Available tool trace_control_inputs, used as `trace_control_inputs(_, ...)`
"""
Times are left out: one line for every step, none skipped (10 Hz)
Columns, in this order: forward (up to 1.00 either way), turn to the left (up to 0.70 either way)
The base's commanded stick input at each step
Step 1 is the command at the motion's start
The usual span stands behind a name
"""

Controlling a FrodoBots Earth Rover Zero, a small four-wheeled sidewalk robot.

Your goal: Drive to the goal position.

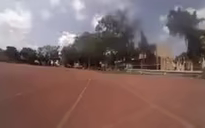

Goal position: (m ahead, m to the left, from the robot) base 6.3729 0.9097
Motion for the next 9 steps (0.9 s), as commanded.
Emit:
trace_control_inputs(0.7,0.0)
trace_control_inputs(0.7,0.0)
trace_control_inputs(0.7,0.0)
trace_control_inputs(0.7,0.0)
trace_control_inputs(0.7,0.0)
trace_control_inputs(0.7,0.0)
trace_control_inputs(0.7,0.0)
trace_control_inputs(0.7,0.0)
trace_control_inputs(0.7,0.0)
